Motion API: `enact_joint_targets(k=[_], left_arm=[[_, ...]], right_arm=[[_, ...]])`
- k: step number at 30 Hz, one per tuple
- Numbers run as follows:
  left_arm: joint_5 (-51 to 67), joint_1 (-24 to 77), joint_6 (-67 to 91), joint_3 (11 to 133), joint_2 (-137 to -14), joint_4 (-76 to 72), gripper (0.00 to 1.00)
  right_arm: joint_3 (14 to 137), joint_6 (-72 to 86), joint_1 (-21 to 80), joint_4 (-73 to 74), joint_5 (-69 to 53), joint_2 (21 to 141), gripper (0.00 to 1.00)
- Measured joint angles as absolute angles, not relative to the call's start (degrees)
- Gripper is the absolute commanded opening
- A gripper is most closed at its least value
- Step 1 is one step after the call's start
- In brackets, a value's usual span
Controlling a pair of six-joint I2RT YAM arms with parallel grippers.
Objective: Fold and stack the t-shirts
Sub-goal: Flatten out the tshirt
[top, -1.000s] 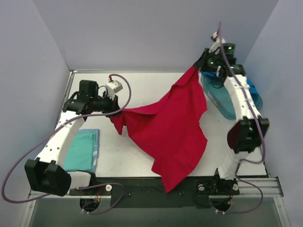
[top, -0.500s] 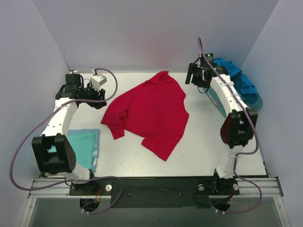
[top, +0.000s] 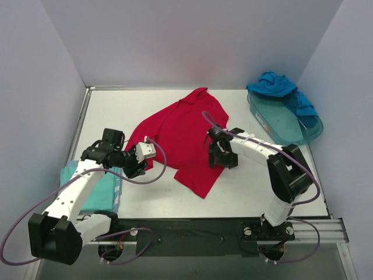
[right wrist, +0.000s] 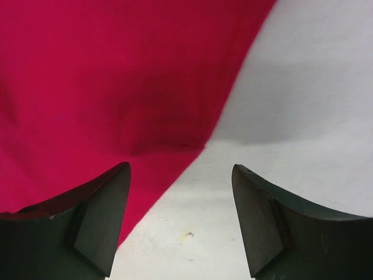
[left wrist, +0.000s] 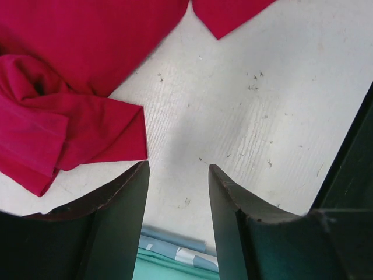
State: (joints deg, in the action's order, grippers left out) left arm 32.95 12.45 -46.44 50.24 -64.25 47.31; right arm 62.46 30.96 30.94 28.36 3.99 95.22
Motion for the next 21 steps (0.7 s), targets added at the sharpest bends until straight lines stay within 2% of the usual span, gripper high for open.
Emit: enact_joint_targets(k=[3,5,6,7,8,9,16,21], left_arm=[[32.14,13.15,-49.17,47.97,-62.17,47.46,0.55],[31.53,13.37,-50.35,47.03,-61.67,47.35,0.55],[31.44,13.43,-50.74,46.61,-61.65,47.31,0.55],[31.31,13.45,-51.09,46.22,-61.65,47.29,0.55],[31.29,13.45,-51.37,45.87,-61.65,47.2,0.56],[31.29,13.47,-51.64,45.63,-61.65,47.09,0.56],[28.29,16.88,-55.07,43.22,-63.0,42.68,0.61],[20.6,24.73,-61.3,40.21,-70.32,35.79,0.65]], right_arm=[[61.73,33.98,35.11,28.03,3.92,100.2,0.6],[61.76,35.59,37.26,27.14,3.73,101.49,0.42],[61.8,36.51,37.93,26.44,3.31,101.91,0.26],[61.82,36.84,38.41,25.93,2.92,102.02,0.18],[61.82,37.52,38.52,25.36,2.5,102.06,0.05],[61.8,38.06,38.44,24.97,2.31,102.08,0.0],[56.71,38.98,34.98,22.31,1.26,97.6,0.0],[52.18,36.82,25.17,23.0,-0.69,87.13,0.0]])
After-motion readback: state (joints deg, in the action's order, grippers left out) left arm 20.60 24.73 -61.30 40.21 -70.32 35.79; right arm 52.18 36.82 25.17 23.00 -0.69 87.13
